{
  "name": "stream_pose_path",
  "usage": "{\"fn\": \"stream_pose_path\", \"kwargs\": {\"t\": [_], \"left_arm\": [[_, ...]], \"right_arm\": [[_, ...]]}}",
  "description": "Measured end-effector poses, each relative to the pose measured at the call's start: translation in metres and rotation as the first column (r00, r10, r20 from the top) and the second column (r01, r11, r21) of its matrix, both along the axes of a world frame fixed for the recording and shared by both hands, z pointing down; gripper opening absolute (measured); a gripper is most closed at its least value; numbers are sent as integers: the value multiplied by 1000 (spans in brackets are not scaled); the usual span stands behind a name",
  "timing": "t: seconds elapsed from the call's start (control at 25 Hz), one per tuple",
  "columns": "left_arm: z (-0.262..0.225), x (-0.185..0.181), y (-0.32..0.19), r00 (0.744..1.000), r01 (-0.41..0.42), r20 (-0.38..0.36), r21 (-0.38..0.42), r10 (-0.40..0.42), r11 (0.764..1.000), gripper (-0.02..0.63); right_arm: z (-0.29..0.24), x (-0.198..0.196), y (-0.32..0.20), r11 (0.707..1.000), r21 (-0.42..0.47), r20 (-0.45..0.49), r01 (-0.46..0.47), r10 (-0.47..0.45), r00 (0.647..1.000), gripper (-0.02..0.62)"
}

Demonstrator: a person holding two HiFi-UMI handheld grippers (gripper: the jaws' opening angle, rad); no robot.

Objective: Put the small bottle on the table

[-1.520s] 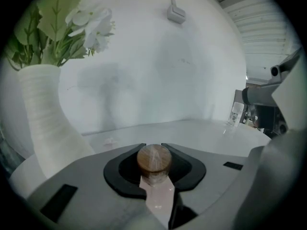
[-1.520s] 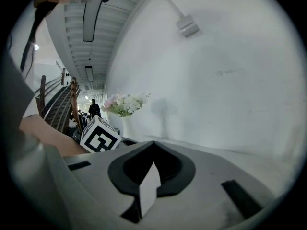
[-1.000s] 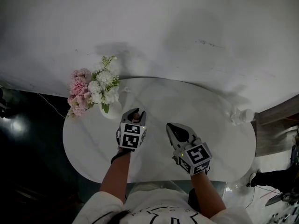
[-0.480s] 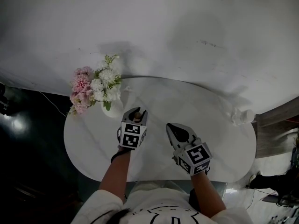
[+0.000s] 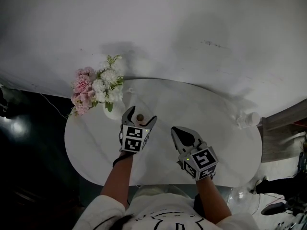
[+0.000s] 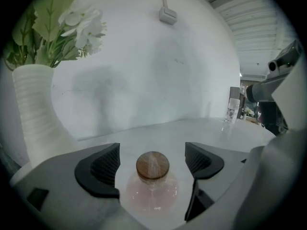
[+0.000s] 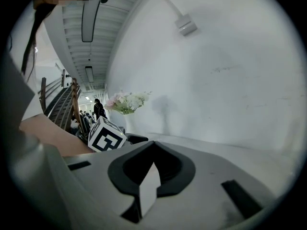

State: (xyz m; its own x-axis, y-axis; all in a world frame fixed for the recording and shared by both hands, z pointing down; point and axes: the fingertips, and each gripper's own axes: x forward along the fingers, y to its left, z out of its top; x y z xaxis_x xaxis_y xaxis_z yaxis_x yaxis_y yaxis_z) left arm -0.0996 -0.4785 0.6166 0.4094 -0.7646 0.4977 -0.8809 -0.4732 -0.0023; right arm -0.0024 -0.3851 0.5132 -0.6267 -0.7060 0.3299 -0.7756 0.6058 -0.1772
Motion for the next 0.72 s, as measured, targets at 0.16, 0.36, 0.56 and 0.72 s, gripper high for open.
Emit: {"fn": "stream_pose_path", "kwargs": {"t": [0.16, 0.36, 0.56, 0.72], "left_arm": [[2, -1, 7, 1000, 1, -6, -25, -2, 1000, 439], [-4, -9, 16, 1000, 25, 0, -19, -25, 1000, 439], [-13, -16, 33, 999, 51, -8, -11, -51, 999, 439], [-29, -23, 49, 995, 92, -25, 17, -92, 996, 439]], "right_arm": [[-3, -2, 4, 1000, 7, 4, 6, -6, 1000, 0], [-5, -1, 11, 1000, 17, 12, 10, -10, 1000, 0], [-12, -1, 26, 999, 36, 24, 26, -27, 999, 0], [-24, 0, 38, 998, 58, 31, 40, -42, 999, 0]]}}
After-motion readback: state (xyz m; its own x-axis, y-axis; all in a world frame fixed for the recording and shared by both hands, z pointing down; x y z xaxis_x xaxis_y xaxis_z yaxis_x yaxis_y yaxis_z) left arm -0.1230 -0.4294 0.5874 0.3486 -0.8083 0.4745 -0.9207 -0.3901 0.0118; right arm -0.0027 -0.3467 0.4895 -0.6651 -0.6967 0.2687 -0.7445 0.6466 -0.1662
